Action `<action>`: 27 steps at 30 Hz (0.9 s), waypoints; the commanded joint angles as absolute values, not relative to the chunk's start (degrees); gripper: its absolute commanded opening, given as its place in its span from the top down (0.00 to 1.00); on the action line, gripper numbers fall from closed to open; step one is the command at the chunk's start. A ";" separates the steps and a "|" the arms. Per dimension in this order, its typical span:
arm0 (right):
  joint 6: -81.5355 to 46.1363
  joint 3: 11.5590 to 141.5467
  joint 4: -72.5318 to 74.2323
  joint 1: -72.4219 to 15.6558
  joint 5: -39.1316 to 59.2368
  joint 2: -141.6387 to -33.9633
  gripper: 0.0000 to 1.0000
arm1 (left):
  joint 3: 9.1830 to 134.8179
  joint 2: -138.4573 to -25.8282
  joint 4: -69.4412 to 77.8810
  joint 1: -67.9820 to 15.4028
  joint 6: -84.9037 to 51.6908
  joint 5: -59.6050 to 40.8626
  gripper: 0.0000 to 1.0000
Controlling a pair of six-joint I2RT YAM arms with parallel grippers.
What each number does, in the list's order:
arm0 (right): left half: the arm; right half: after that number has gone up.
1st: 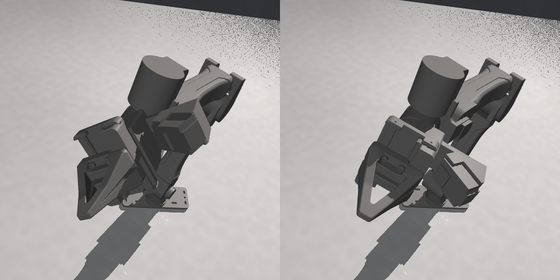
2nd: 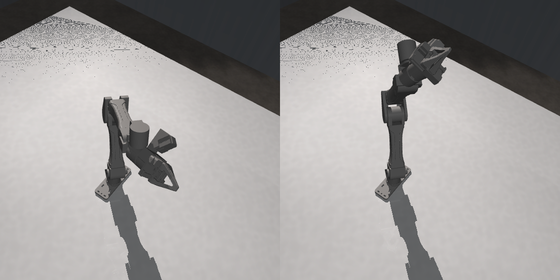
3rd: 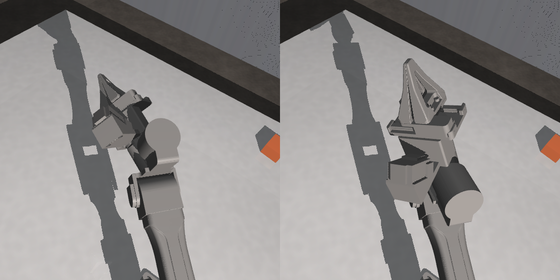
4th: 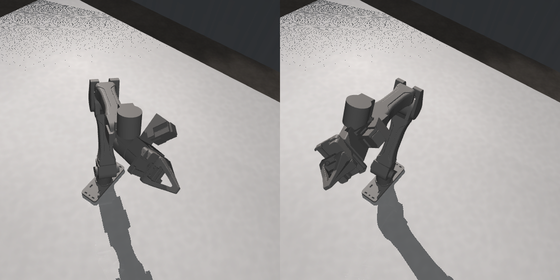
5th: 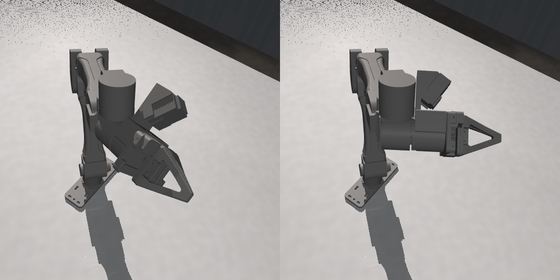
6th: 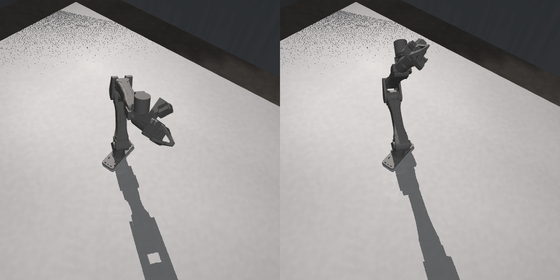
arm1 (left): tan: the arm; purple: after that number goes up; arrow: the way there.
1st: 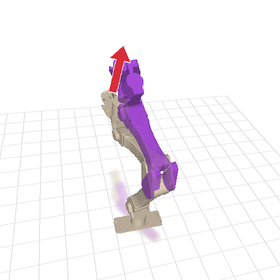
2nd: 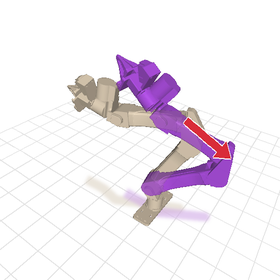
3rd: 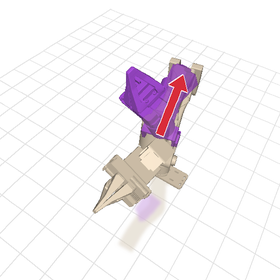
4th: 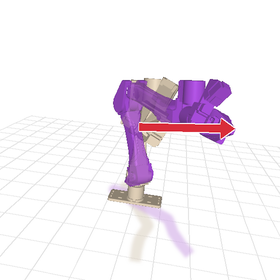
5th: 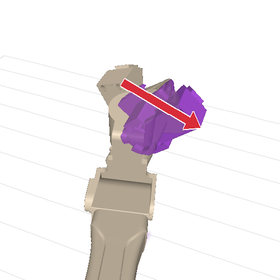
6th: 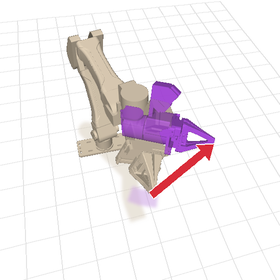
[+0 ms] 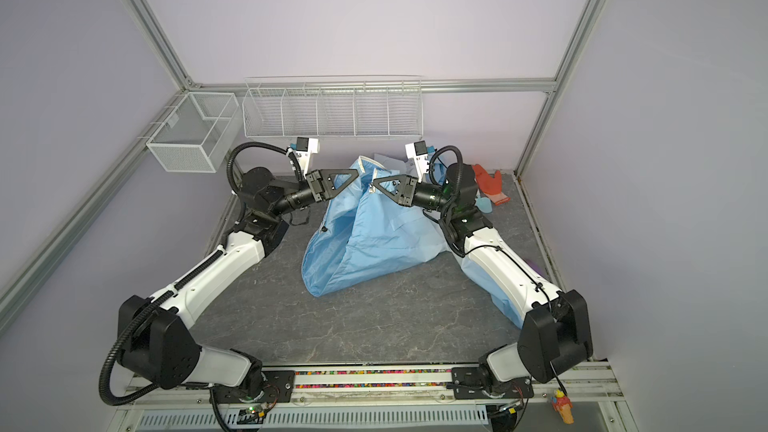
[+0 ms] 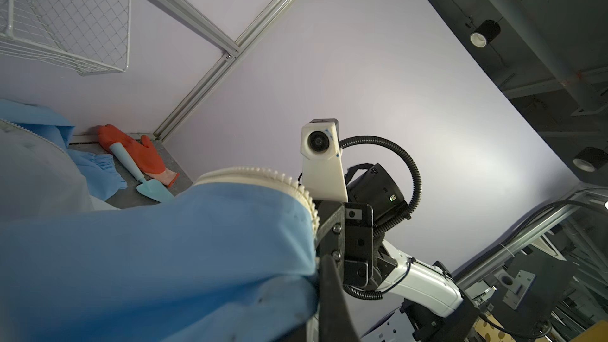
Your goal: Zip up the jacket
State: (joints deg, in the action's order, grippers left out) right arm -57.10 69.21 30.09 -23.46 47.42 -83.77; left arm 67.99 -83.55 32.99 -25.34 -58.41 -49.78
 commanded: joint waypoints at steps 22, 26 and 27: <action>-65.65 74.30 42.63 -23.10 50.62 -88.06 0.93 | 68.99 -87.75 46.10 -24.92 -68.18 -53.36 1.00; -65.83 74.78 42.39 -23.03 50.89 -88.59 0.93 | 68.84 -87.97 47.15 -24.91 -68.95 -53.32 1.00; -65.84 74.79 42.36 -23.06 50.92 -88.68 0.93 | 68.82 -87.98 47.31 -24.96 -68.99 -53.23 1.00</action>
State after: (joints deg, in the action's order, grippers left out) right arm -64.77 73.01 39.70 -22.76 50.26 -88.38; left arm 67.99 -87.68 43.48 -25.12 -67.75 -52.40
